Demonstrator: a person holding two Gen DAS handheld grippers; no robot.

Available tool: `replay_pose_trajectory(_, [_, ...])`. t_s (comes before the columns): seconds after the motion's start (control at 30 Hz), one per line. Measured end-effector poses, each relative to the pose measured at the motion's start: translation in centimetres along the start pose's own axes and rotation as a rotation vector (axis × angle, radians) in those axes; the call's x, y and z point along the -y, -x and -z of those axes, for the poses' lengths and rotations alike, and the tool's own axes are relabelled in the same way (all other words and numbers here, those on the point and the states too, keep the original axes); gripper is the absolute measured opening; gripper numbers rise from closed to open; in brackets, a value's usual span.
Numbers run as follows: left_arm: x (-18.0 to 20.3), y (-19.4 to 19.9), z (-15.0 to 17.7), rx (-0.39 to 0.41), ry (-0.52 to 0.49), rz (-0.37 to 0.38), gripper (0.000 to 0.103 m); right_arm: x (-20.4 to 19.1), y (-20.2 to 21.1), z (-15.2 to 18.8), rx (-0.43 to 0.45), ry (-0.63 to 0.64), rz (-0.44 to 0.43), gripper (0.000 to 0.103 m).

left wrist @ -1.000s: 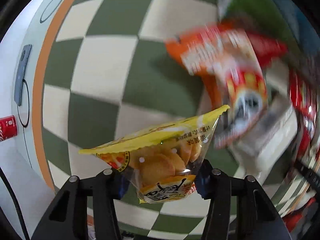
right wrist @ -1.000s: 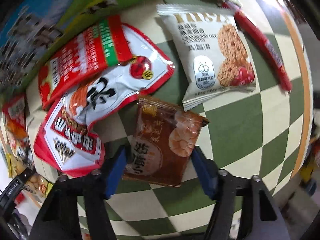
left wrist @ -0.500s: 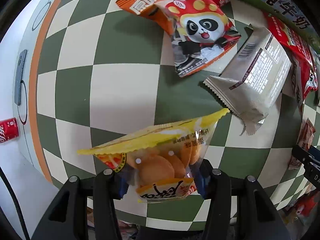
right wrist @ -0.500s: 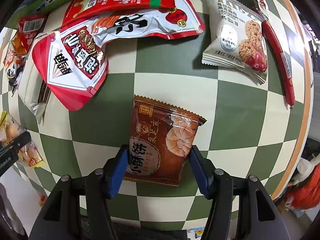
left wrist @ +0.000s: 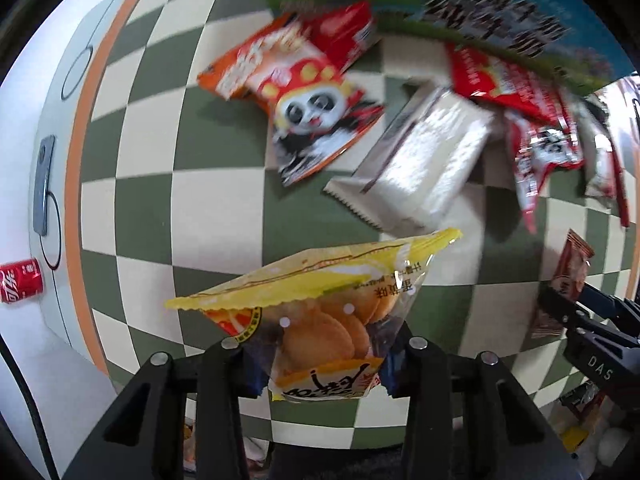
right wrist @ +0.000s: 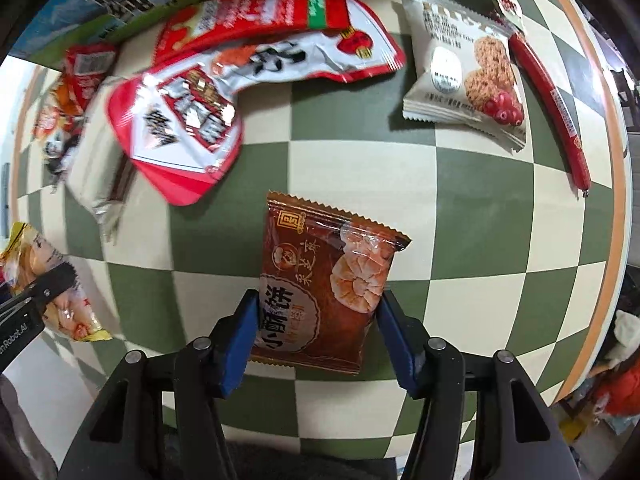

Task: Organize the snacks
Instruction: 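Place both packets into the box and open both tools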

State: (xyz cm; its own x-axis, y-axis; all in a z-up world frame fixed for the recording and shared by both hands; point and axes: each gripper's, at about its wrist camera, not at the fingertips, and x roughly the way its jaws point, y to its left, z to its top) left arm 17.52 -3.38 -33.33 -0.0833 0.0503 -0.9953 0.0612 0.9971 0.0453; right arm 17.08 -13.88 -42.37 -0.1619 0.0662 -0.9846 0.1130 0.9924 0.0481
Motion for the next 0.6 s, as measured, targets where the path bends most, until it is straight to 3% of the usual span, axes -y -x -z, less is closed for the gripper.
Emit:
replay_pose_trajectory(0.13, [2.1, 3.9, -0.8, 0.049, -0.021, 0.037, 0.038, -0.1, 2.9, -0.7, 0.035, 0.018, -0.051, 0.061])
replay_pose_trajectory(0.27, [4.0, 10.4, -2.0, 0.143, -0.053, 0.111, 0.038, -0.1, 7.4, -0.7, 0.092, 0.047, -0.122, 0.061])
replay_pose_trajectory(0.4, [1.4, 18.2, -4.1, 0.245, -0.075, 0.185, 0.038, 0.5, 14.7, -2.1, 0.187, 0.072, -0.232, 0.061])
replay_pose_trajectory(0.53, [-0.2, 22.1, -9.3, 0.27, -0.089, 0.241, 0.038, 0.5, 21.8, -5.8, 0.295, 0.096, -0.313, 0.061])
replay_pose_trajectory(0.6, [-0.5, 22.2, -12.4, 0.262, -0.09, 0.244, 0.038, -0.5, 23.8, -8.2, 0.339, 0.116, -0.319, 0.061])
